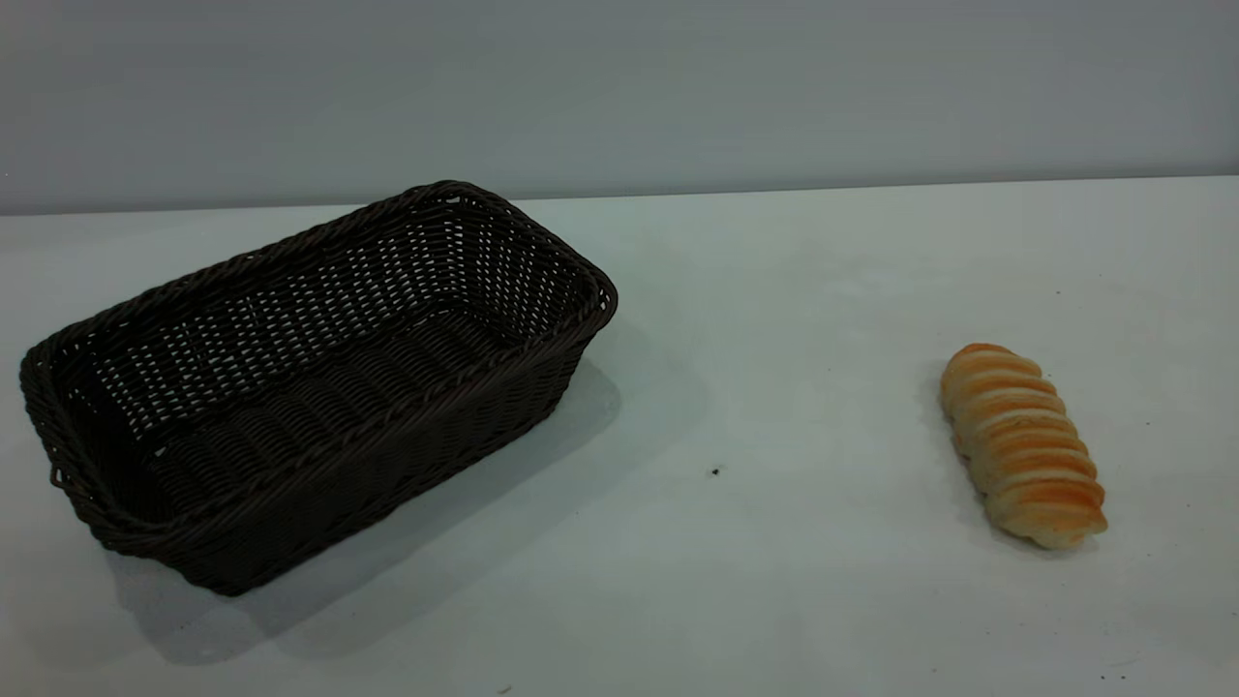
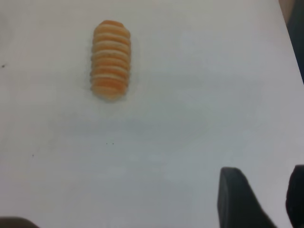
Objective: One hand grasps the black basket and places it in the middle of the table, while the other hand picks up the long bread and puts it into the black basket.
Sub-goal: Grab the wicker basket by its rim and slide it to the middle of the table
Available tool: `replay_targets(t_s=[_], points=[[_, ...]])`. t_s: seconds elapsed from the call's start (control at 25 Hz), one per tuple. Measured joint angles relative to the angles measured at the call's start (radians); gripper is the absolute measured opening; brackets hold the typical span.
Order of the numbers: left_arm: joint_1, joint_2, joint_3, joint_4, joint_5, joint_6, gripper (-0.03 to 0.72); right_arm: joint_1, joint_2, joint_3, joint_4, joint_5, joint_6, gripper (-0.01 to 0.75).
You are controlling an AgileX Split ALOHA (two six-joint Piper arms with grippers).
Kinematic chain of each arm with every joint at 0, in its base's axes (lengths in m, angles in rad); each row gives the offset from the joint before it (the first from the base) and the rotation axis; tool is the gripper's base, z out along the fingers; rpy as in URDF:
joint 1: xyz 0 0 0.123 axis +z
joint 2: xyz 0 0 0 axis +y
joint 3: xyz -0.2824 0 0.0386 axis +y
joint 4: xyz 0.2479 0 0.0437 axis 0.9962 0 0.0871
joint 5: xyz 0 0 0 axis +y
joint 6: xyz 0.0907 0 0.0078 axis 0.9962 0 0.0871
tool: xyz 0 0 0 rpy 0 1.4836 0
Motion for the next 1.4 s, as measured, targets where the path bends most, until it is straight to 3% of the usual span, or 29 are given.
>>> replay_targets(t_s=[0.76,1.16,1.4], points=[[0.000,0.000,0.000,0.000,-0.001,-0.001,0.568,0.000,0.000,0.000,0.000,0.000,0.000,0.237],[0.000,0.007,-0.049,-0.004,-0.121,-0.066,0.568,0.000,0.000,0.000,0.024,-0.001,0.002,0.237],[0.000,0.263,-0.049,-0.005,-0.124,-0.112,0.568,0.000,0.069,-0.040,0.085,-0.021,-0.081,0.311]])
